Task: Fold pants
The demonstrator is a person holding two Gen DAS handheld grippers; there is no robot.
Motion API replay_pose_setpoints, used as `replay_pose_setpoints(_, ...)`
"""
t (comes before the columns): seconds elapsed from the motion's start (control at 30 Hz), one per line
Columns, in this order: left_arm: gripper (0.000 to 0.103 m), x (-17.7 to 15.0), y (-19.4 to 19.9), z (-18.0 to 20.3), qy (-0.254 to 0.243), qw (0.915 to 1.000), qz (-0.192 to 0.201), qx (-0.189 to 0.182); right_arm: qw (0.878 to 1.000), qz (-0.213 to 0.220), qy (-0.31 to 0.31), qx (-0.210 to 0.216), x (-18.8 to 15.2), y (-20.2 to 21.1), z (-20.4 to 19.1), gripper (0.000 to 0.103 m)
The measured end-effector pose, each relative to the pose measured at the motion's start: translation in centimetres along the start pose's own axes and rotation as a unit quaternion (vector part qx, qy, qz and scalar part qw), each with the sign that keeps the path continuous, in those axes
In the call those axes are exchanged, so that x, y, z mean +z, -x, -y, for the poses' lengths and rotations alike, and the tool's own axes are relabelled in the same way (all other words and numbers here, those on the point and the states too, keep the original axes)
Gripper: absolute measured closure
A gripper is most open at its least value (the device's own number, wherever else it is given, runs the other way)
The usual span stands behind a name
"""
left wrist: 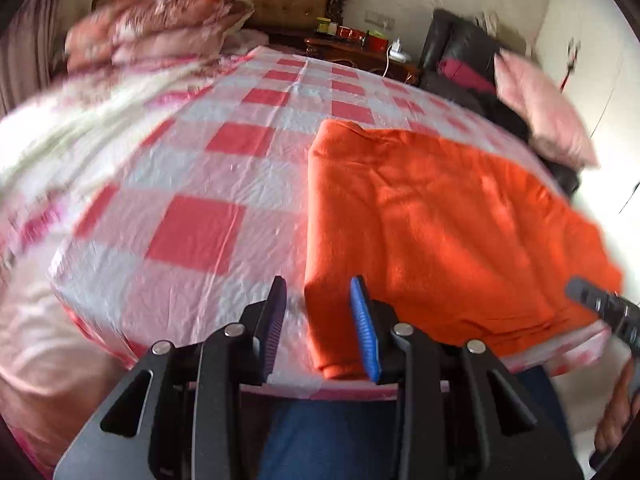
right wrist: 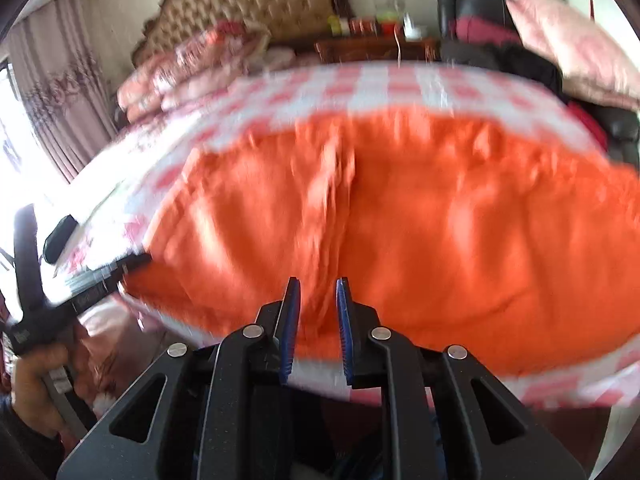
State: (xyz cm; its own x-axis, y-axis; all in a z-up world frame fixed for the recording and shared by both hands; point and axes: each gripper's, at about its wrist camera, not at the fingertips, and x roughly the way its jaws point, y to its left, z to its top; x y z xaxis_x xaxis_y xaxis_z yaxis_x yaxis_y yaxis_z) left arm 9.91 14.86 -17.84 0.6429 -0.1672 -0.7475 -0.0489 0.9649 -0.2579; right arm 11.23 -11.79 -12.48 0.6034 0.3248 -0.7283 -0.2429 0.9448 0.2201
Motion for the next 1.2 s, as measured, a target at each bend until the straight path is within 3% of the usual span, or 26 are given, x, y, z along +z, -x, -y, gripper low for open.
replay_pose_setpoints(0.13, 0.069, -0.7, 0.8, -1.6, 0.045, 0.9964, -0.003, -0.072, 1.000, 0.007, 0.010, 0.023, 4.3, -0.4, -0.9, 0.088)
replay_pose_setpoints(0.27, 0.064, -1.2, 0.6, -2.9, 0.096, 0.9852, -0.004, -0.142, 0.998, -0.034, 0.056, 0.026, 8.5, -5.5, -2.9, 0.088)
replay_pose_setpoints(0.33, 0.062, -1.4, 0.5, -3.8, 0.125, 0.9770, -0.006, -0.173, 0.994, -0.058, 0.093, -0.011, 9.6, -8.4, -3.6, 0.088)
replay_pose_setpoints(0.43, 0.059, -1.7, 0.2, -5.0, 0.173, 0.9604, -0.013, -0.218, 0.986, -0.100, 0.111, -0.076, 9.2, -11.8, -3.0, 0.088)
replay_pose_setpoints(0.5, 0.059, -2.0, -0.1, -6.0, 0.212, 0.9459, -0.017, -0.245, 0.985, -0.101, 0.114, -0.087, 8.5, -12.5, -2.3, 0.088)
replay_pose_setpoints(0.57, 0.059, -2.4, -0.7, -7.6, 0.271, 0.9215, -0.026, -0.277, 0.980, -0.097, 0.140, -0.103, 7.9, -12.4, -2.8, 0.088)
replay_pose_setpoints(0.6, 0.061, -2.8, -1.1, -8.4, 0.309, 0.9038, -0.034, -0.294, 0.978, -0.093, 0.150, -0.112, 7.6, -12.3, -3.1, 0.088)
replay_pose_setpoints(0.67, 0.062, -3.1, -1.5, -9.0, 0.344, 0.8856, -0.054, -0.307, 0.976, -0.087, 0.158, -0.123, 7.3, -12.4, -3.5, 0.087)
replay_pose_setpoints(0.8, 0.062, -3.6, -1.5, -8.6, 0.372, 0.8721, -0.077, -0.309, 0.975, -0.084, 0.155, -0.132, 7.1, -12.1, -3.7, 0.084)
replay_pose_setpoints(0.9, 0.062, -3.6, -2.1, -7.4, 0.376, 0.8663, -0.091, -0.316, 0.974, -0.088, 0.156, -0.136, 7.4, -12.6, -3.7, 0.077)
replay_pose_setpoints(1.0, 0.064, -3.3, -2.5, -6.8, 0.384, 0.8640, -0.078, -0.317, 0.974, -0.103, 0.152, -0.136, 7.9, -12.6, -3.7, 0.077)
replay_pose_setpoints(1.03, 0.064, -3.3, -2.4, -6.7, 0.381, 0.8672, -0.074, -0.312, 0.974, -0.109, 0.147, -0.136, 8.2, -12.5, -3.6, 0.076)
replay_pose_setpoints(1.13, 0.070, -2.7, -2.0, -5.7, 0.350, 0.8928, -0.063, -0.277, 0.977, -0.098, 0.137, -0.130, 10.1, -10.5, -4.9, 0.067)
replay_pose_setpoints(1.2, 0.091, -2.4, -2.1, -5.0, 0.332, 0.9091, -0.065, -0.243, 0.977, -0.107, 0.145, -0.110, 11.2, -10.1, -6.8, 0.051)
